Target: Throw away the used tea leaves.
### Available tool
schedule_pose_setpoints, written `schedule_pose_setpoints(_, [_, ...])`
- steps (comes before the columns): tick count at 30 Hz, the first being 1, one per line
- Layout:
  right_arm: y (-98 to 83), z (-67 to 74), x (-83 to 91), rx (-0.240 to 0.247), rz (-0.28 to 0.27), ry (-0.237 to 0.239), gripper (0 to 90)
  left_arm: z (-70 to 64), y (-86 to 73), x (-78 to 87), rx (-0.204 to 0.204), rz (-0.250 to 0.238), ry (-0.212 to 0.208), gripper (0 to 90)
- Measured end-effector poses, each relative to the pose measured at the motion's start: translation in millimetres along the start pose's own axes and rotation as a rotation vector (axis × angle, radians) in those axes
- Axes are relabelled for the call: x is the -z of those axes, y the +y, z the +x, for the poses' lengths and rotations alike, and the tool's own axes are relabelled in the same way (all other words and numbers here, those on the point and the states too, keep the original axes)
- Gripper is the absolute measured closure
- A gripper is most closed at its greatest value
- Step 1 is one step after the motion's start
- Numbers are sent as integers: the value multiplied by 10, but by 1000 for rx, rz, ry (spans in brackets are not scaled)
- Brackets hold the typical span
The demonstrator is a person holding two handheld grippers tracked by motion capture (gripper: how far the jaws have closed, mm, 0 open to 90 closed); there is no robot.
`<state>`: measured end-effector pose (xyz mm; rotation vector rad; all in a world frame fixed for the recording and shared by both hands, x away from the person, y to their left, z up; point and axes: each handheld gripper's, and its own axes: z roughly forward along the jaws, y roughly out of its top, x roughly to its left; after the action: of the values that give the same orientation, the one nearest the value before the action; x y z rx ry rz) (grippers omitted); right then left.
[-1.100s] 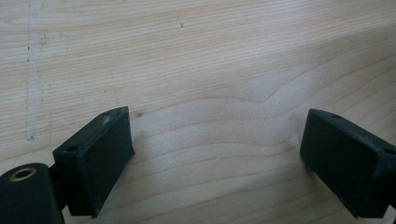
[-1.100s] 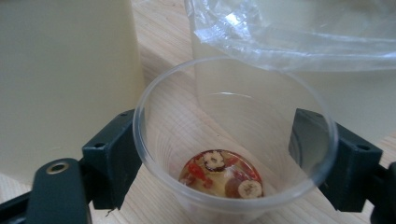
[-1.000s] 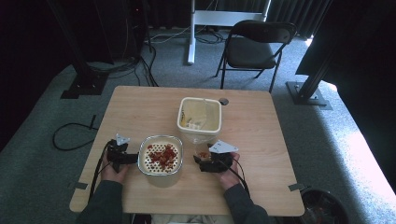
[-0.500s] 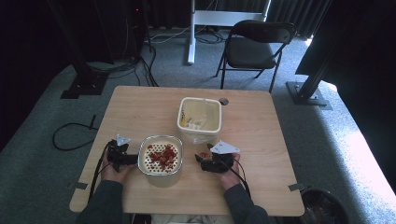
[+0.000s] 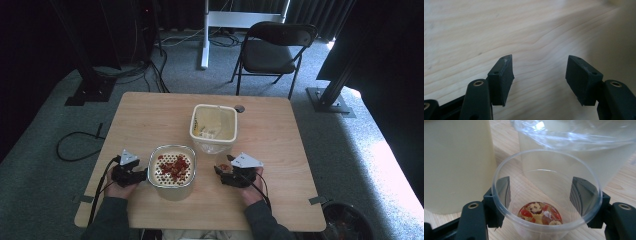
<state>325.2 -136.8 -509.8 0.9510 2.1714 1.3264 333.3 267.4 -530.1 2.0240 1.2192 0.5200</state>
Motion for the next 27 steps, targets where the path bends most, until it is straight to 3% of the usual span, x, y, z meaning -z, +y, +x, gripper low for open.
schedule_pose_setpoints(2, [1,-21,55,-2,-3,-11,325,-42,8,50,-11,-24,-26,396])
schedule_pose_setpoints(9, [14,-108,263,-10,-18,-52,323,-170,-41,154,-53,-28,-56,393])
schedule_pose_setpoints(12, [17,-147,344,-11,-23,-72,323,-208,-56,199,-73,-44,-46,405])
schedule_pose_setpoints(19, [18,-251,476,-19,-28,-110,322,-192,-50,191,-63,-46,-67,431])
schedule_pose_setpoints(27, [40,-381,621,-33,-46,-154,322,-215,-13,156,-76,-47,-60,495])
